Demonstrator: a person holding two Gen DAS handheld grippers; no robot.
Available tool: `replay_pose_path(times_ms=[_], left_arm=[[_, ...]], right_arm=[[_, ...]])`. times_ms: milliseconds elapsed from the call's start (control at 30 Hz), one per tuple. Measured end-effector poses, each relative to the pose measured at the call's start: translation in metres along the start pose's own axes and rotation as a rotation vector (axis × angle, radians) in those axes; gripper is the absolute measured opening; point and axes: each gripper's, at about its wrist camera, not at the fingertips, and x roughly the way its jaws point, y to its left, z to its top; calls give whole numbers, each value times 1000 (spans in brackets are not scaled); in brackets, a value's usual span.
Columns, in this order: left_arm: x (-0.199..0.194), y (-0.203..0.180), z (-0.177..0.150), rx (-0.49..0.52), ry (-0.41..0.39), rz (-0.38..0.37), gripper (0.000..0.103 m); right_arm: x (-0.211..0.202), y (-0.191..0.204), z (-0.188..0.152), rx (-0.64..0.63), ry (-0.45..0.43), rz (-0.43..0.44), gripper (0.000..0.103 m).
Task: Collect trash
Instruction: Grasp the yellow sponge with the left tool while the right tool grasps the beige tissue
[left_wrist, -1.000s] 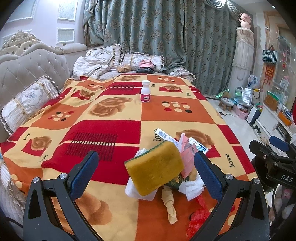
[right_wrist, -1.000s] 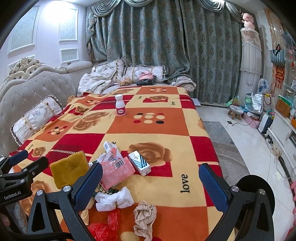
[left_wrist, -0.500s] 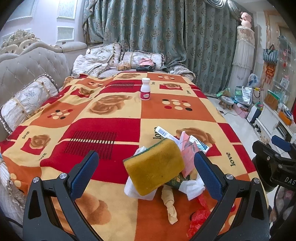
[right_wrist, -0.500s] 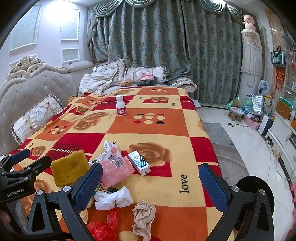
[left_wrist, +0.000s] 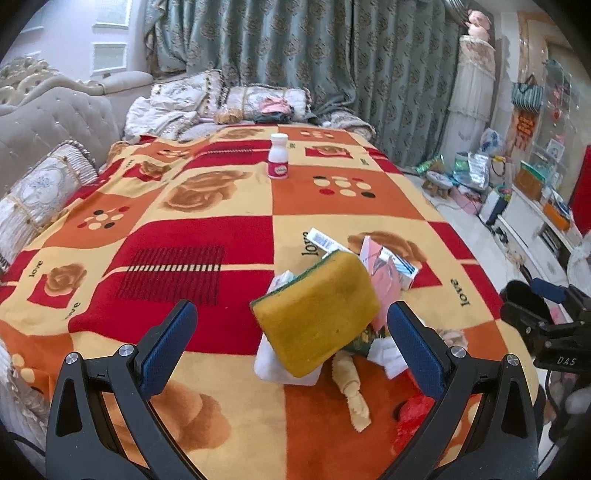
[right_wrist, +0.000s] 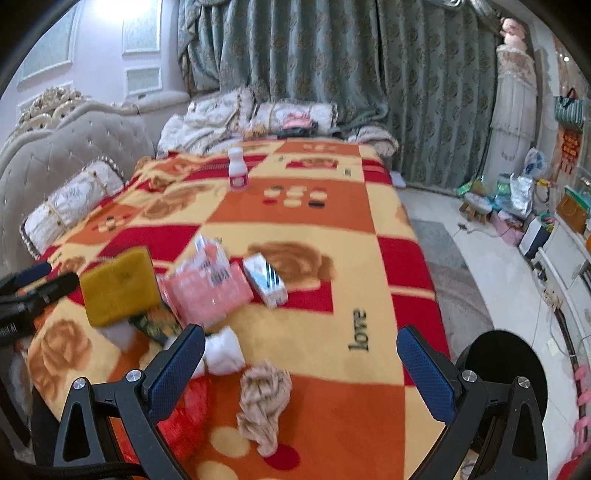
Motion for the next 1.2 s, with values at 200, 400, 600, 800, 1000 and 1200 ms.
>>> replay_pose_path(times_ms=[200,400,600,800,1000,1200], left_arm=[[19,0,3,86,16,-25,102],[48,4,12,128,79,-55,102],[68,0,9,151,173,-133,57],[50,-5,16,135,158,-195,33],[28,-10,43,95,132,-276,32],[27,-23,47,112,129,-236,22]], right_arm=[[20,-5,-28,-29,115,54,103],[48,-1,-49,4,200,133,85],[81,0,-56,58,269,197,60],[82,0,-52,64,270,226,37],[58,-18,-37,100,202,258,37],[43,-28,-33,110,167,257,36]])
